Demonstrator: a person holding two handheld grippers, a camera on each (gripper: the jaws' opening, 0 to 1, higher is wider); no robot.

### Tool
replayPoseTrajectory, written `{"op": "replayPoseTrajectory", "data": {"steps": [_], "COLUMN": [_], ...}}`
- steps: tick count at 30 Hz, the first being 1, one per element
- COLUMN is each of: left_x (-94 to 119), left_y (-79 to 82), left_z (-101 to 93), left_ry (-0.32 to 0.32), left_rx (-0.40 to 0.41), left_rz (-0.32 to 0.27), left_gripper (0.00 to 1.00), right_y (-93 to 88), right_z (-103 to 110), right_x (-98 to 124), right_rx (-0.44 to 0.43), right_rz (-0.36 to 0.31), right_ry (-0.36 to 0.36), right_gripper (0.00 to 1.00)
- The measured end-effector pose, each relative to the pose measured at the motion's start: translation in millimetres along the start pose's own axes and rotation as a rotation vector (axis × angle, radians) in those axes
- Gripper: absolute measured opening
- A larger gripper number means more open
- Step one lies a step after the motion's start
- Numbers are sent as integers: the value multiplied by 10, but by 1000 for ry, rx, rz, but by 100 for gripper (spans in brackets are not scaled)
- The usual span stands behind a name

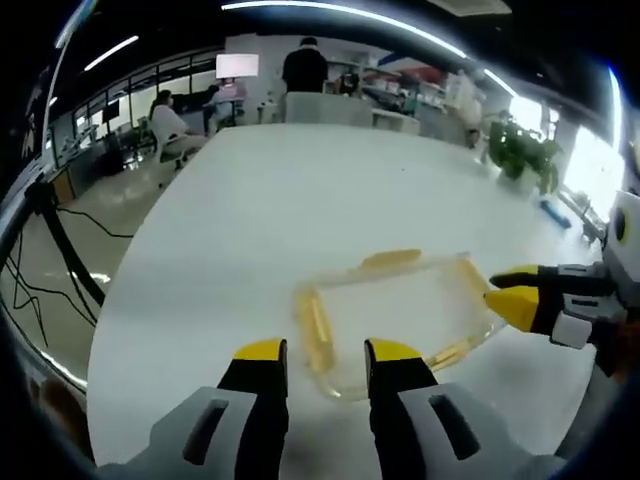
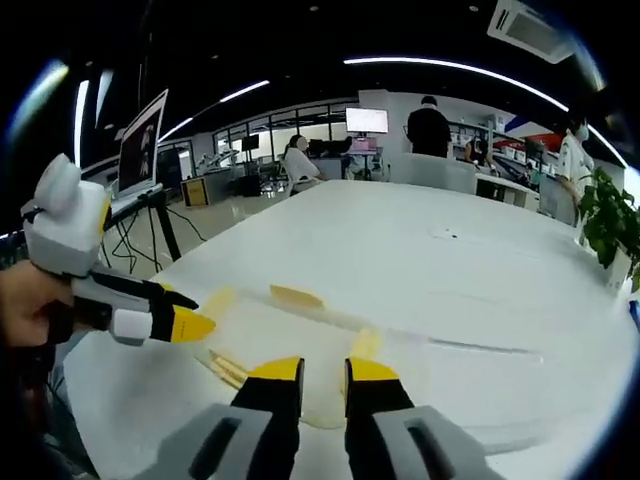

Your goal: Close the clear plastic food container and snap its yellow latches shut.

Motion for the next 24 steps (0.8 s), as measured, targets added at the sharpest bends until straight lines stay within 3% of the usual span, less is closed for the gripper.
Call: {"op": "replayPoseTrajectory", "data": {"steps": [13,16,17,20,24], "left_x": [-16,-14,-17,-16,-9], "left_y": [-9,0,16,19,24], "left_z": [-20,-40,-20,-17,1], "left_ry": [-6,-20,4,-2,7], "left_rx": [-18,-34,-52,-73,-82], "left_rz": [-9,-15,-28,-28,-26], "left_gripper": [18,9,5,4,3], "right_y": [-127,-148,-152,-157,-124], "right_z": [-62,-79,-98,-133,-148], "right_x": [-47,-43,-30,-22,-24], "right_rx": [-4,11,24,19,61], "right_rz": [48,69,77,73,76], "right_ry": [-34,-41,-59,-62,-51], "right_gripper": [14,10,9,2,1]}}
Point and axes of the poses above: the point that each gripper's makers call its tool centre point, and the gripper's own axes: x roughly backward along the fingers, z roughly to its left, y roughly out of its top, the point moved 7 cm from there along x, roughly backward along the fingers, and after that the axes turned 15 degrees about y, right-handed, at the moved point
